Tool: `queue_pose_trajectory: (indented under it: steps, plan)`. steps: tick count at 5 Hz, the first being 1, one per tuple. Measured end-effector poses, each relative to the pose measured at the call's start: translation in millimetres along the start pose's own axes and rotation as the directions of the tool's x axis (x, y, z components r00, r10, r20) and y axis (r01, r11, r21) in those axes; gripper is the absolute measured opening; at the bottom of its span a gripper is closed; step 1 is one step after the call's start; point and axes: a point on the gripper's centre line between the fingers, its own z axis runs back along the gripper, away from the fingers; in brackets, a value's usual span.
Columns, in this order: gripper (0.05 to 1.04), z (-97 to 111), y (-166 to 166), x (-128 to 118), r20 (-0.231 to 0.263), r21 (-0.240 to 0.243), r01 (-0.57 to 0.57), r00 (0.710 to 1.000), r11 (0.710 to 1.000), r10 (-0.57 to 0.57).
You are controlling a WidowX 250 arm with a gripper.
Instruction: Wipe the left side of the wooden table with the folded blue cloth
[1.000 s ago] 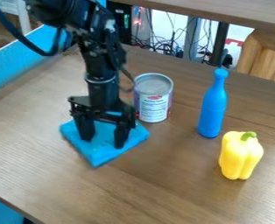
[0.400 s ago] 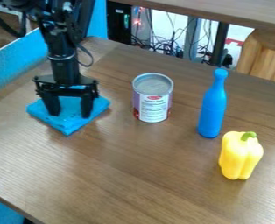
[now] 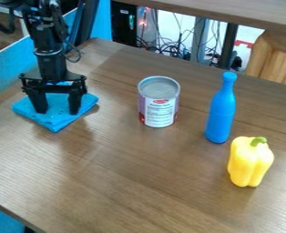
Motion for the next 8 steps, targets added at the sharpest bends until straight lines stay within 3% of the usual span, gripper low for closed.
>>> queue_pose_trajectory:
  steps: [2, 3, 4, 6, 7, 8]
  plan:
    - [1.002, -7.9, -8.7, -5.2, -0.015, 0.001, 0.015, 1.000, 1.000, -0.015]
    - [1.002, -8.6, -13.5, -13.9, 0.022, -0.006, 0.031, 0.999, 1.000, -0.031]
    - [1.002, -7.4, -12.6, -29.0, 0.022, -0.012, 0.031, 0.999, 0.999, -0.031]
    - [1.001, -4.2, -9.8, -66.2, -0.024, -0.030, 0.111, 0.994, 0.993, -0.111]
    - [1.001, 1.2, -12.1, -83.2, -0.067, -0.064, 0.133, 0.988, 0.989, -0.137]
    - [1.001, 25.8, -14.2, -88.9, -0.077, -0.130, 0.112, 0.989, 0.985, -0.122]
